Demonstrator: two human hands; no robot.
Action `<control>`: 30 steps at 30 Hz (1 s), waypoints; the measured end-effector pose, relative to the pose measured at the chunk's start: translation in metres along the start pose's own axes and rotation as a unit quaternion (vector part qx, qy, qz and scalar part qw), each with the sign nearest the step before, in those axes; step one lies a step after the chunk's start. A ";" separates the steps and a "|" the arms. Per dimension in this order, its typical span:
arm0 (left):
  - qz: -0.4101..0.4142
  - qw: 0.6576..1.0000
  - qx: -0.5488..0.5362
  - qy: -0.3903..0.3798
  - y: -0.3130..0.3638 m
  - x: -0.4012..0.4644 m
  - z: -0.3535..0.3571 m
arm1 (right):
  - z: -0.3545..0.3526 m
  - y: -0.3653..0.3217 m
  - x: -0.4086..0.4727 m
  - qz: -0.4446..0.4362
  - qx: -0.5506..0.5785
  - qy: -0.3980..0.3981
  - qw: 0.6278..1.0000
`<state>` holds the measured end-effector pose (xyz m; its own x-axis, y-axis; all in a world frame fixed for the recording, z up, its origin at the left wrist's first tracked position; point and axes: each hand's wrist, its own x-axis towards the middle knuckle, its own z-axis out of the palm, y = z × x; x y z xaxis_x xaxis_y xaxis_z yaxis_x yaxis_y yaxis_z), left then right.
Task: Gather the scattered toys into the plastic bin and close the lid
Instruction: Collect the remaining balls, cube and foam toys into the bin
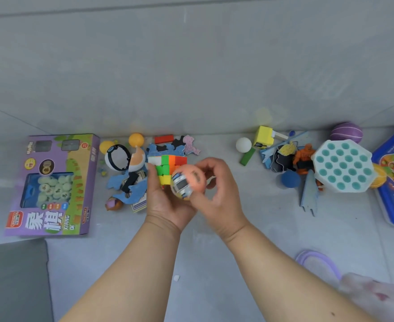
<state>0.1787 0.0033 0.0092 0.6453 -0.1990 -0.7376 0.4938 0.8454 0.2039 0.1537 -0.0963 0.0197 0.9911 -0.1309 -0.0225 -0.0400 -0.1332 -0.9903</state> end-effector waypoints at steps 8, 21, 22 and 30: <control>-0.073 0.997 -0.013 0.023 0.000 0.001 0.001 | -0.020 0.008 0.019 -0.119 -0.200 0.106 0.967; -0.104 0.993 -0.037 0.028 -0.013 0.006 -0.020 | -0.084 0.070 0.106 0.152 -0.638 -0.105 0.748; -0.104 0.994 -0.034 0.030 -0.013 0.006 -0.020 | -0.082 0.072 0.104 0.131 -0.638 -0.116 0.750; -0.108 0.994 -0.019 0.029 -0.015 0.008 -0.025 | -0.071 0.071 0.088 0.090 -0.439 -0.045 0.893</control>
<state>0.1619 0.0012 -0.0158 0.4907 -0.3497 -0.7981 0.5937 0.8046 0.0125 0.2292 -0.1872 -0.0430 0.9634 -0.1532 -0.2197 -0.2436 -0.8425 -0.4805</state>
